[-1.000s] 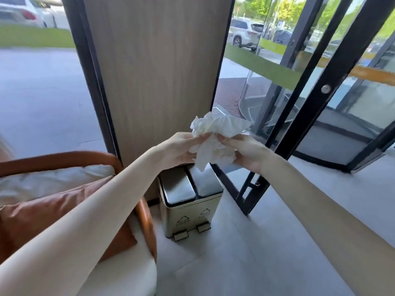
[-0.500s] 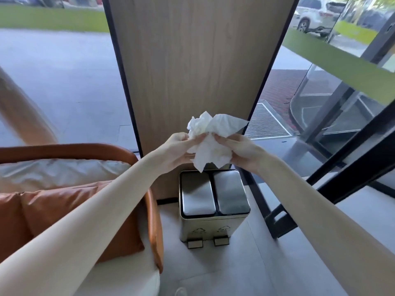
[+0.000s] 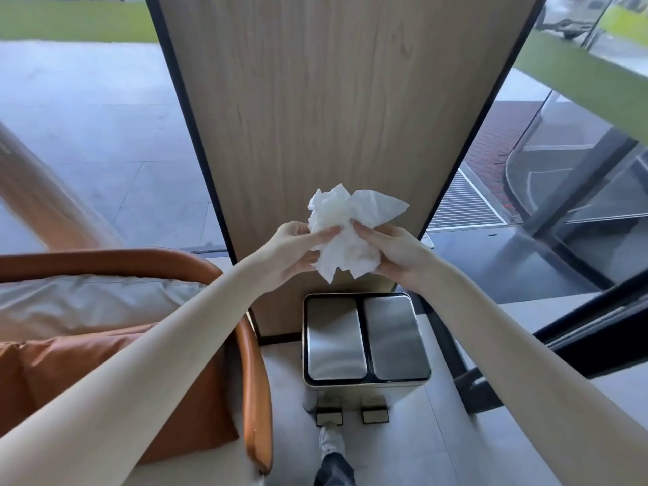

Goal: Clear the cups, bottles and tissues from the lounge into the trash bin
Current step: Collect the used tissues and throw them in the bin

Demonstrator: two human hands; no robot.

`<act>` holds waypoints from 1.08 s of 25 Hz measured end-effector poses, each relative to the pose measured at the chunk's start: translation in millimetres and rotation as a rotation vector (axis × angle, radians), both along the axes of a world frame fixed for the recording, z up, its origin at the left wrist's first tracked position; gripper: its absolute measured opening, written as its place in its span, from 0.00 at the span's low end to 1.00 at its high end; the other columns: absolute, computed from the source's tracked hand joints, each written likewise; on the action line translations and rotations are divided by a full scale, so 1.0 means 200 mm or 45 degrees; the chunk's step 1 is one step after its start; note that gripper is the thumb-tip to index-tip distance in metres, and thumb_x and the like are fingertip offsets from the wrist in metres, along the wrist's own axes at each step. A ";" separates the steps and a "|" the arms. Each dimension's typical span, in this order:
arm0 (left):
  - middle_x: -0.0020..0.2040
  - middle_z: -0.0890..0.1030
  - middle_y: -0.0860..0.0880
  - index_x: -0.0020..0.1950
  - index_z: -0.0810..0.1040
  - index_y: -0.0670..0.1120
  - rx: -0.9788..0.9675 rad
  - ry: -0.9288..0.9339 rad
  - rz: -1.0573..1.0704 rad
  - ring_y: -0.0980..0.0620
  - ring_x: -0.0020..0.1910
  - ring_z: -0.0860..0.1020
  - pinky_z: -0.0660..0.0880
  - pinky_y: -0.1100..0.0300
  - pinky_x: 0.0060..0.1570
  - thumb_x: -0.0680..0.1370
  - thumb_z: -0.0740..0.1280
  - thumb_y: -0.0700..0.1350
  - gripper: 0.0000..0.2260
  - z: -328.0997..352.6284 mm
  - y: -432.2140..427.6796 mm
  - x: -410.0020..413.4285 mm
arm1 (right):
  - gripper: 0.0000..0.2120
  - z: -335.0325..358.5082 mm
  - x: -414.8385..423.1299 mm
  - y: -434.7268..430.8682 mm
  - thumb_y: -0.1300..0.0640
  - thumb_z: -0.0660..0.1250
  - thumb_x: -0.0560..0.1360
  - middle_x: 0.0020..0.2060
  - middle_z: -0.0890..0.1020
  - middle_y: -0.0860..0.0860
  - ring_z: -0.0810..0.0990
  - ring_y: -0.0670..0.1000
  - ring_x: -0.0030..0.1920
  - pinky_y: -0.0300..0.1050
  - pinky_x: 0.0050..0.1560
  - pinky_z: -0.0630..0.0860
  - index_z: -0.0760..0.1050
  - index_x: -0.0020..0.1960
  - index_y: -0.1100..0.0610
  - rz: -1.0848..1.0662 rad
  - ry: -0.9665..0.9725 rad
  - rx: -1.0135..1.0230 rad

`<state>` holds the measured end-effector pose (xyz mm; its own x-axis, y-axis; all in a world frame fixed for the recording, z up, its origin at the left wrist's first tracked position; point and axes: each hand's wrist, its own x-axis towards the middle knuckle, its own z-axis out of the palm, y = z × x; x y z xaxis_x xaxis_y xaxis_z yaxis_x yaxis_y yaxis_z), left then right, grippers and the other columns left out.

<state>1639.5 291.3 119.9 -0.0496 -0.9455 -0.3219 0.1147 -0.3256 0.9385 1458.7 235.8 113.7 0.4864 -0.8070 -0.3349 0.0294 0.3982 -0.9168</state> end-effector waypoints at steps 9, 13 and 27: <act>0.51 0.85 0.42 0.55 0.77 0.39 0.076 0.054 0.024 0.47 0.50 0.84 0.82 0.58 0.44 0.76 0.71 0.46 0.13 -0.03 -0.19 0.01 | 0.20 -0.02 0.00 -0.18 0.49 0.71 0.71 0.52 0.85 0.55 0.84 0.54 0.54 0.53 0.58 0.78 0.78 0.57 0.61 -0.009 0.049 0.038; 0.54 0.84 0.41 0.59 0.75 0.38 0.103 0.080 0.015 0.46 0.52 0.83 0.81 0.57 0.46 0.76 0.71 0.46 0.16 -0.07 -0.26 -0.03 | 0.17 -0.03 -0.05 -0.24 0.51 0.70 0.73 0.51 0.86 0.54 0.84 0.54 0.53 0.52 0.57 0.79 0.78 0.56 0.61 -0.036 0.068 0.032; 0.55 0.85 0.48 0.62 0.78 0.46 0.272 -0.077 -0.001 0.50 0.55 0.83 0.79 0.50 0.58 0.72 0.75 0.52 0.21 -0.26 -0.63 -0.03 | 0.13 -0.20 -0.12 -0.60 0.51 0.71 0.73 0.48 0.87 0.48 0.85 0.49 0.50 0.47 0.51 0.81 0.77 0.55 0.55 0.043 0.147 0.065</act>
<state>1633.7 165.2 68.8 -0.0248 -0.8556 -0.5171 0.0596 -0.5176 0.8535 1435.2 115.4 74.4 0.4686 -0.7714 -0.4306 -0.0892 0.4436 -0.8918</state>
